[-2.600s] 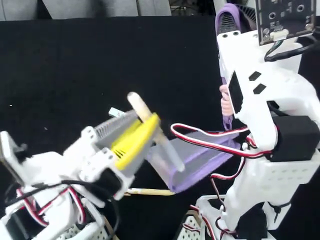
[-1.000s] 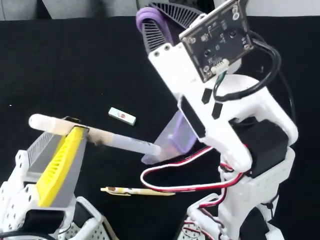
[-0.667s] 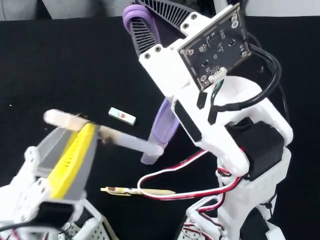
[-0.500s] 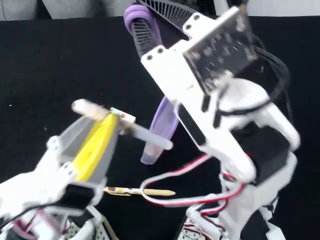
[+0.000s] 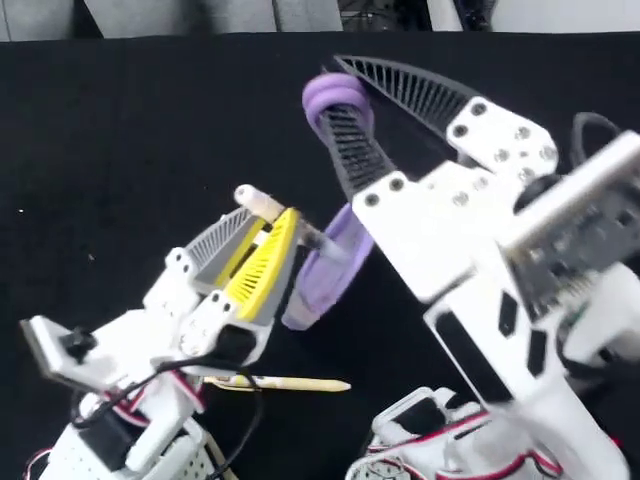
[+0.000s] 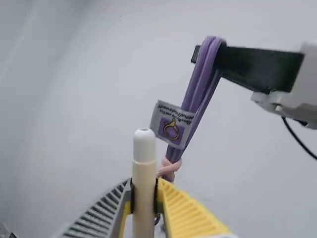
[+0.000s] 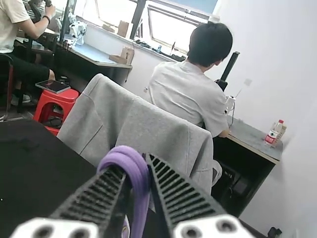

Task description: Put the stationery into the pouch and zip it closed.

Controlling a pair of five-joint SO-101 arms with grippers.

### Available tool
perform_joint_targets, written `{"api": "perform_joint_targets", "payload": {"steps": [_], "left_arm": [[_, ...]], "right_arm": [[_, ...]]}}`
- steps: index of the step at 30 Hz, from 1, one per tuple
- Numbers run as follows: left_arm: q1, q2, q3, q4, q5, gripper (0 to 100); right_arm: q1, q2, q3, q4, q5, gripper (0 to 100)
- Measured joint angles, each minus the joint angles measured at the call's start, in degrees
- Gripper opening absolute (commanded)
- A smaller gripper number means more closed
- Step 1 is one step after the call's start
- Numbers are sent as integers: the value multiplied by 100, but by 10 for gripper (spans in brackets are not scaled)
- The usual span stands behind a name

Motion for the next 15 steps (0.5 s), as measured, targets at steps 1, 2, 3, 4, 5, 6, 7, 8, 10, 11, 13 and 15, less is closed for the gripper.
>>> {"api": "perform_joint_targets", "payload": {"steps": [1,2,3,4,5,6,7,8,10,11,13,15], "left_arm": [[0,9,97,-70,-105,30],[-70,35,149,-132,-185,30],[-185,53,176,-202,-246,30],[-334,53,202,-273,-281,30],[-510,44,211,-343,-299,30],[-659,26,211,-369,-299,30],[-800,9,211,-378,-299,30],[-897,-9,211,-378,-299,30],[-905,-26,211,-255,-343,33],[-862,-26,211,-158,-343,34],[-756,-9,211,88,-352,36],[-589,0,220,343,-360,73]], "right_arm": [[0,0,-79,88,0,11],[0,0,-158,176,0,11],[0,0,-229,255,0,11],[0,0,-299,316,0,11],[0,0,-369,378,0,11],[0,0,-431,440,0,11],[0,-9,-457,484,0,11],[0,-18,-457,536,0,11],[0,-26,-457,651,0,11],[0,-26,-457,730,0,11],[0,-26,-457,923,0,11],[0,-26,-466,1143,0,11]]}}
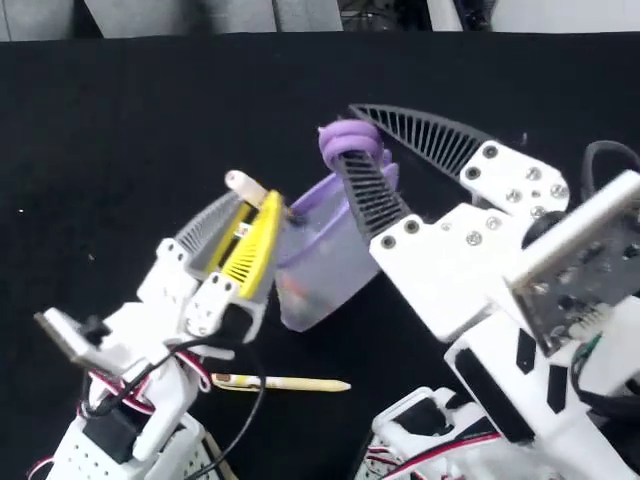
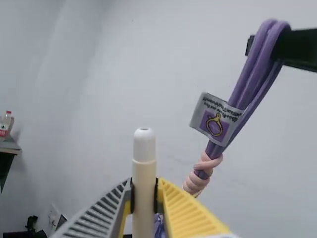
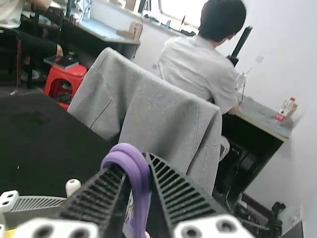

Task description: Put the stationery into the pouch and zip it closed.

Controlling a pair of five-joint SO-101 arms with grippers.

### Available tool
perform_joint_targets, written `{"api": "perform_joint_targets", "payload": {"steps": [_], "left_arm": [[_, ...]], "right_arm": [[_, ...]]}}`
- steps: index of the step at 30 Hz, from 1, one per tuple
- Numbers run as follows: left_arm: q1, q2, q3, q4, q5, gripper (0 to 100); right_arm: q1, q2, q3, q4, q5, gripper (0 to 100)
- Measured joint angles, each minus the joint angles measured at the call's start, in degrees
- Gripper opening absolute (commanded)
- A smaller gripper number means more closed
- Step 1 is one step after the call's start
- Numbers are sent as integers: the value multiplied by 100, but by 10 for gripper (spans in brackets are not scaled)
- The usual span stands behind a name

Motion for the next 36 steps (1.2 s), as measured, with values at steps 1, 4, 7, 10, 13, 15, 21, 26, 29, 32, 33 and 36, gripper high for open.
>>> {"api": "perform_joint_targets", "payload": {"steps": [1,4,7,10,13,15,21,26,29,32,33,36], "left_arm": [[97,18,0,114,0,105],[308,26,0,440,-9,159],[360,-18,0,870,-44,161],[404,18,-88,1486,-352,160],[422,-26,-466,2048,-554,159],[404,-18,-800,2286,-589,159],[387,-35,-1732,2664,-607,159],[-580,422,-2004,2673,-299,159],[-1547,1002,-2022,2673,290,163],[-2295,1793,-2031,2673,870,163],[-2444,2075,-2031,2673,976,163],[-2637,2848,-2031,2716,1099,163]], "right_arm": [[0,9,-44,123,9,11],[0,-44,-70,202,9,11],[0,-211,-70,220,9,11],[-9,-264,-70,229,9,11],[-9,-237,-70,229,9,11],[-9,-237,-70,229,9,11],[-9,-255,-70,229,9,11],[-9,-255,-70,229,9,11],[-9,-255,-70,229,9,11],[-9,-255,-70,229,9,11],[-9,-255,-70,229,9,11],[-9,-255,-70,229,9,11]]}}
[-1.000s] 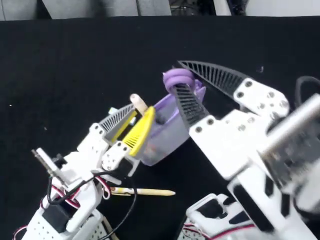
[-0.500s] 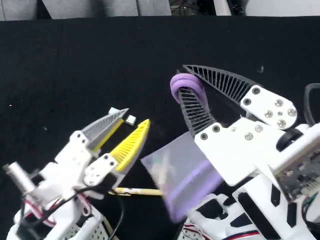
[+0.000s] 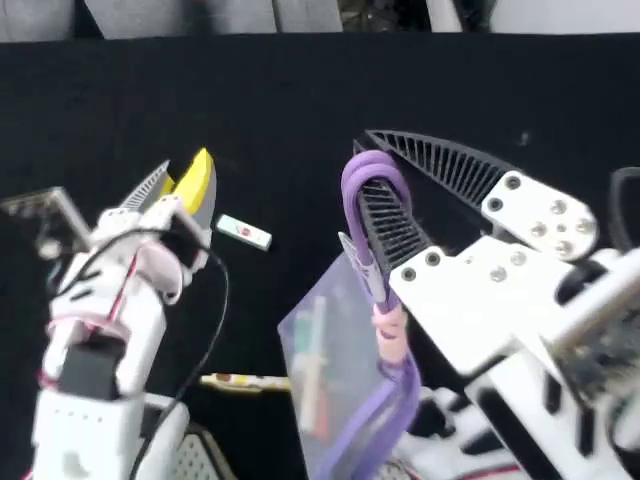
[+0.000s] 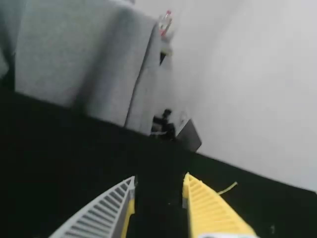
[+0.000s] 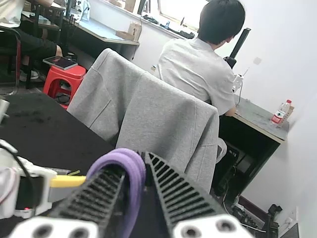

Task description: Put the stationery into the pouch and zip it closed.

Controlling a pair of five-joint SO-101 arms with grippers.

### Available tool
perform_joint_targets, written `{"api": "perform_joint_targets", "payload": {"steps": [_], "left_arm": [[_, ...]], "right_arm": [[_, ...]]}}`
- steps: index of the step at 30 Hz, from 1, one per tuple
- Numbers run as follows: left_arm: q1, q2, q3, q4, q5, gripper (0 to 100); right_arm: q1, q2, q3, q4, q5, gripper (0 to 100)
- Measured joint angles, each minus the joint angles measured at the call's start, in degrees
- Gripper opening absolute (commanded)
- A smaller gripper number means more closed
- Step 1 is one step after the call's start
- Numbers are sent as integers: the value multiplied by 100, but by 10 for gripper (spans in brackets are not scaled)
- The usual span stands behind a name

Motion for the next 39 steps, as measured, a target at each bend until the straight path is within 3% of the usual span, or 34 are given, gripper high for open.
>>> {"api": "perform_joint_targets", "payload": {"steps": [4,12,22,39], "left_arm": [[-53,1002,9,422,53,163],[-62,2945,-185,527,308,164],[-44,5600,-1969,1468,1108,165],[0,8527,-3982,1512,1310,165]], "right_arm": [[0,0,0,0,0,11],[0,0,0,0,0,11],[0,0,0,0,0,11],[0,0,0,0,44,11]]}}
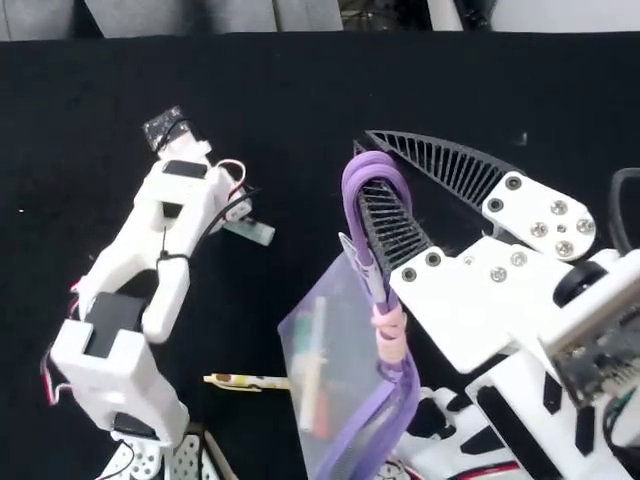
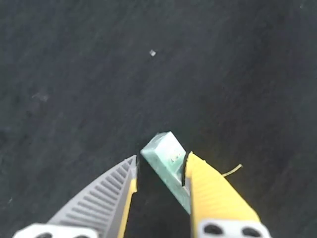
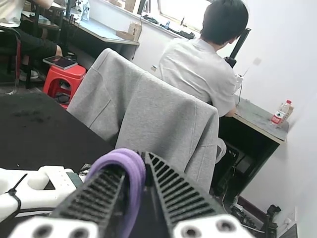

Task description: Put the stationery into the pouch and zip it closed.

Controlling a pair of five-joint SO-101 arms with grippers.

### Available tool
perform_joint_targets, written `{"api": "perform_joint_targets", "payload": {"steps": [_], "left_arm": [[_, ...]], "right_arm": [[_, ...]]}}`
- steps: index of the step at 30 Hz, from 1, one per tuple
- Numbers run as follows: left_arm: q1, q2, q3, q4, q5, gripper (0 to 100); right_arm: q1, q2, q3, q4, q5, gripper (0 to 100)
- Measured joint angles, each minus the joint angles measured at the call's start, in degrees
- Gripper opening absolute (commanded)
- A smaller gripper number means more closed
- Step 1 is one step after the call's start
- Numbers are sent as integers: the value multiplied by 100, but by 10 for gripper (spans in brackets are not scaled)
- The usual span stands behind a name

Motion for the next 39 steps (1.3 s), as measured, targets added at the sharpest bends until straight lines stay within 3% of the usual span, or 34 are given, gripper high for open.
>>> {"api": "perform_joint_targets", "payload": {"steps": [18,22,24,30,34,39], "left_arm": [[299,1257,-985,18,-18,155],[299,1424,-1125,26,-26,21],[325,1433,-1204,26,0,53],[360,1451,-1618,818,0,29],[123,1292,-1873,1556,-18,29],[-624,1125,-1811,1301,-18,29]], "right_arm": [[0,0,0,0,264,11],[0,0,0,0,264,11],[0,0,0,0,264,11],[0,0,0,0,264,11],[0,0,0,-53,264,11],[0,308,387,-1055,264,11]]}}
